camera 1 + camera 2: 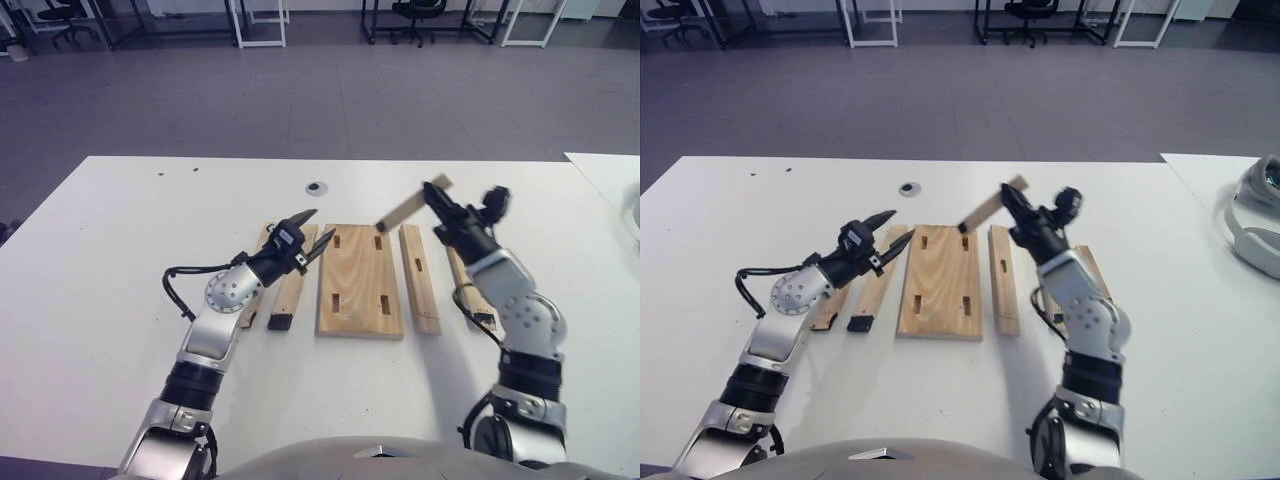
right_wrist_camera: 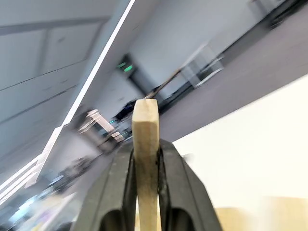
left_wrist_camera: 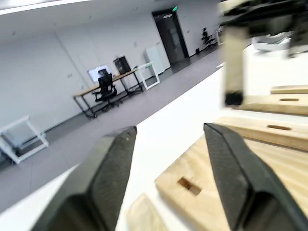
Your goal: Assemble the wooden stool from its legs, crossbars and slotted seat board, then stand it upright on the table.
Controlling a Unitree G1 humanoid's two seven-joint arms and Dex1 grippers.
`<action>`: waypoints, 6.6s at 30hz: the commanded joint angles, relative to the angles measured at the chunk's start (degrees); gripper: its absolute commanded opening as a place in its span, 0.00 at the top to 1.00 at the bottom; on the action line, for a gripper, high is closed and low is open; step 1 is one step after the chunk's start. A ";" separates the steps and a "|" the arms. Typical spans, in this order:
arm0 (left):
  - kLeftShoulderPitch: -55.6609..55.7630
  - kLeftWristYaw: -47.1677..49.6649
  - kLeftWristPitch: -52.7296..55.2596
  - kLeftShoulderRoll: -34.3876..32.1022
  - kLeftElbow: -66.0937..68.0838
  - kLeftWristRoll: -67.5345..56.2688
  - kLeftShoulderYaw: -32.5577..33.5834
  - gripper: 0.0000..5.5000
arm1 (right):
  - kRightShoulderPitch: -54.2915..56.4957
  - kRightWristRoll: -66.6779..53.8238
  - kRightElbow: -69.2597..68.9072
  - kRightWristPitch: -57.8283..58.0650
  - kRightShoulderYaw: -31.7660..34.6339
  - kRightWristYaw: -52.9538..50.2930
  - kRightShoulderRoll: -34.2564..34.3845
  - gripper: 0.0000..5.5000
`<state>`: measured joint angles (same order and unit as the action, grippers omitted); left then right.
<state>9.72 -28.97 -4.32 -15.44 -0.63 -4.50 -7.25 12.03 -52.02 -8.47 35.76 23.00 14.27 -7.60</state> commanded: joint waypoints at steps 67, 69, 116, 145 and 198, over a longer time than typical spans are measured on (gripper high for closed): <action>-0.53 8.23 12.45 4.30 -7.13 -3.06 3.86 0.40 | -9.90 39.21 -4.54 14.68 -25.32 1.50 -16.68 0.57; -0.31 8.66 17.74 5.80 -9.13 -6.82 5.09 0.40 | -9.35 39.57 -5.33 14.47 -25.03 1.57 -16.65 0.62; -18.03 42.73 41.00 16.23 -38.34 -56.53 16.78 0.82 | -16.79 49.25 -13.70 -6.72 -32.19 17.51 -32.09 0.34; -13.98 35.62 50.25 -3.16 -40.24 -36.49 10.95 0.82 | -13.86 57.09 -4.26 -12.22 -46.50 18.11 -22.32 0.34; -8.62 16.32 42.89 -10.07 -10.49 -22.29 -3.69 0.29 | 0.09 52.44 9.69 -14.61 -21.42 2.87 -14.37 0.34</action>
<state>2.83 -11.59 36.18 -24.96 -11.95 -28.63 -9.55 12.57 0.11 1.12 21.24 1.95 17.60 -22.20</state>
